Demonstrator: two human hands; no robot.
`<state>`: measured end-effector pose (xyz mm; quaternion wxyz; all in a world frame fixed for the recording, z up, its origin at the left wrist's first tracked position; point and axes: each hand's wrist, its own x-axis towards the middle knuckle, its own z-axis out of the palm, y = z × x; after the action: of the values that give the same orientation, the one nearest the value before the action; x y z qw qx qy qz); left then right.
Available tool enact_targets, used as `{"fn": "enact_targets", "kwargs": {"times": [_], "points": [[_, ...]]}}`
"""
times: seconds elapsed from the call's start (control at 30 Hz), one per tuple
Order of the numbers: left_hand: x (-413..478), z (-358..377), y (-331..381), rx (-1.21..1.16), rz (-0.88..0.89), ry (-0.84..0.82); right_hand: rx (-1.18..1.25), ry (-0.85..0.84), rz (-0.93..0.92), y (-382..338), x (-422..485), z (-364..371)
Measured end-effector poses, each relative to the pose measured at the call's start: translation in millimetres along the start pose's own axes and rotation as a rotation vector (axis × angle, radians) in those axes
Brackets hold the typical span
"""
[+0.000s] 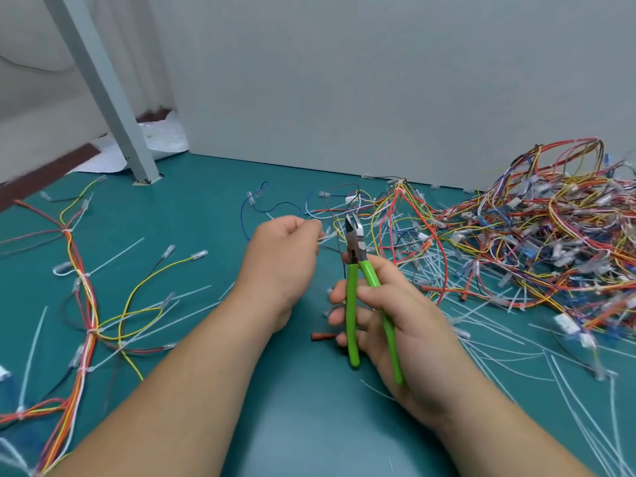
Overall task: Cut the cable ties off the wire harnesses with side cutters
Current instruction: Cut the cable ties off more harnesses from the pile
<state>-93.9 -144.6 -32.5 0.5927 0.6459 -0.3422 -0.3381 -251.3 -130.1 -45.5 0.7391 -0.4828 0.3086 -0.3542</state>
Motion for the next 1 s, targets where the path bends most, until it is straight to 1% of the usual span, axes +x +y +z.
{"fn": "enact_targets", "kwargs": {"times": [0.07, 0.17, 0.33, 0.4, 0.53, 0.6, 0.77, 1.0], "points": [[-1, -2, 2, 0.062, -0.034, -0.014, 0.027, -0.001, -0.037, 4, 3, -4], [0, -4, 3, 0.206, -0.026, -0.024, 0.081, -0.004, -0.045, 9, 9, -4], [3, -10, 0, 0.324, -0.069, -0.022, 0.052, 0.014, -0.122, 14, 16, -1], [4, -11, -2, 0.284, -0.032, -0.001, 0.045, 0.012, -0.132, 15, 17, 0], [6, -11, -5, 0.249, 0.174, 0.095, 0.052, -0.004, -0.121, 15, 16, 1], [8, -10, -8, 0.203, 0.244, 0.133, 0.054, -0.009, -0.106, 14, 16, 2], [9, -7, -7, 0.179, 0.274, 0.195, -0.024, -0.004, -0.066, 13, 18, 7], [8, -7, -8, 0.165, 0.303, 0.205, 0.043, 0.002, -0.007, 9, 21, 4]]}}
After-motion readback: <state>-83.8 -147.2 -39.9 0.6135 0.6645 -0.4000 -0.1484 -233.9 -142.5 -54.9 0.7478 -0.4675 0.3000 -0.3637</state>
